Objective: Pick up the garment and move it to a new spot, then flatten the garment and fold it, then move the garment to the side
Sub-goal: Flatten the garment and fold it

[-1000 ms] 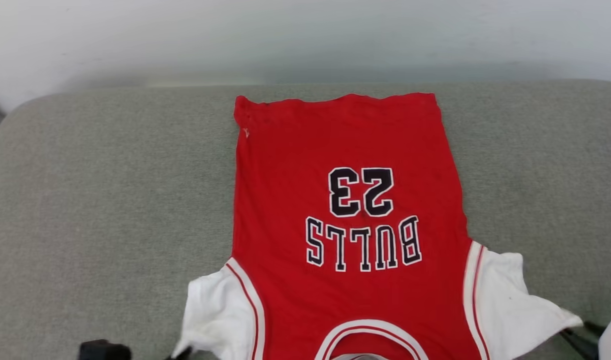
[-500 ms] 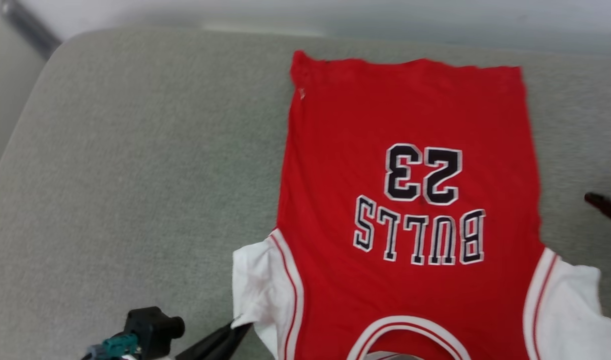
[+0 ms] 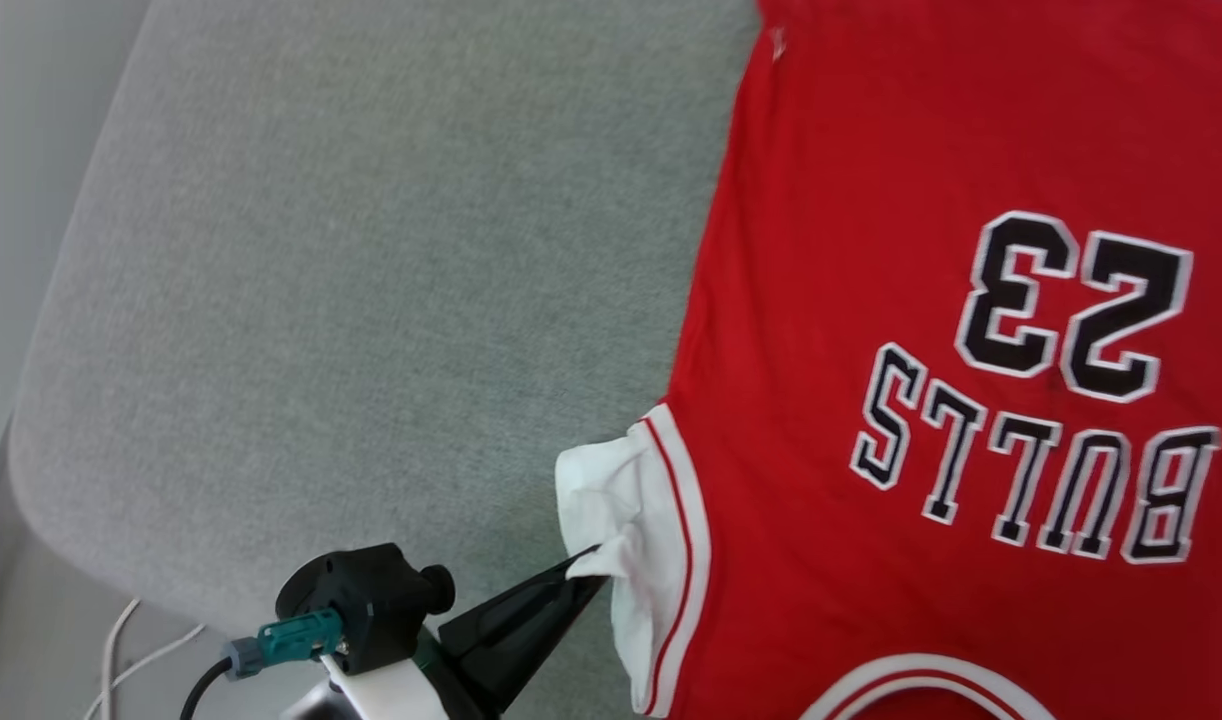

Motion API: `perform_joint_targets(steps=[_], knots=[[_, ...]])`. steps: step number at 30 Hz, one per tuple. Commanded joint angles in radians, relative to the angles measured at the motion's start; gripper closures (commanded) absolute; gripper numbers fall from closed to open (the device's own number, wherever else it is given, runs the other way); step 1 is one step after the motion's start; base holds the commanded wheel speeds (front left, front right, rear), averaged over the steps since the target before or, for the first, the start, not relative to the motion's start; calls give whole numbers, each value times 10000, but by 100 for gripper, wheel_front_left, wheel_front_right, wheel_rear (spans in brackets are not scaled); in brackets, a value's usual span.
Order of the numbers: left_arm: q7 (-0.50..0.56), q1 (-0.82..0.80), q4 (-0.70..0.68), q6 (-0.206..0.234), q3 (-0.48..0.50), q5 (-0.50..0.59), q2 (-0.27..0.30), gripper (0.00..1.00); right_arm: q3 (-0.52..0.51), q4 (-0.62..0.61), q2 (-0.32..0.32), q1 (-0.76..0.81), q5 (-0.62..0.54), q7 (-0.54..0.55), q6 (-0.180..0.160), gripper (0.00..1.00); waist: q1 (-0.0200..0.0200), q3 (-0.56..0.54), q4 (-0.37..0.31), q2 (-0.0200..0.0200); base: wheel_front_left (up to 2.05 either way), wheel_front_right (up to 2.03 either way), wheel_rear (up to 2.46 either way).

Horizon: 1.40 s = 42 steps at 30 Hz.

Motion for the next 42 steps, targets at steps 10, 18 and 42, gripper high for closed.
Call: perform_joint_targets(steps=[10, 18, 42], knots=[[-60, -685, -149, -202, -234, 346, -517, 100, -172, 1283, -535, -1751, -1622, 224, 0, 0, -3, 1492, 1464, 0, 0, 0, 0], [-298, -676, -16, -284, -246, 314, -594, 100, -408, 1946, -394, -1080, -2142, 311, 0, 0, -3, 1693, 1745, 0, 0, 0, 0], [-789, -90, 656, 209, 345, -139, -167, 100, -796, 1456, 70, 1690, -986, -89, -2, 100, -3, -320, 201, 0, 0, 0, 0]])
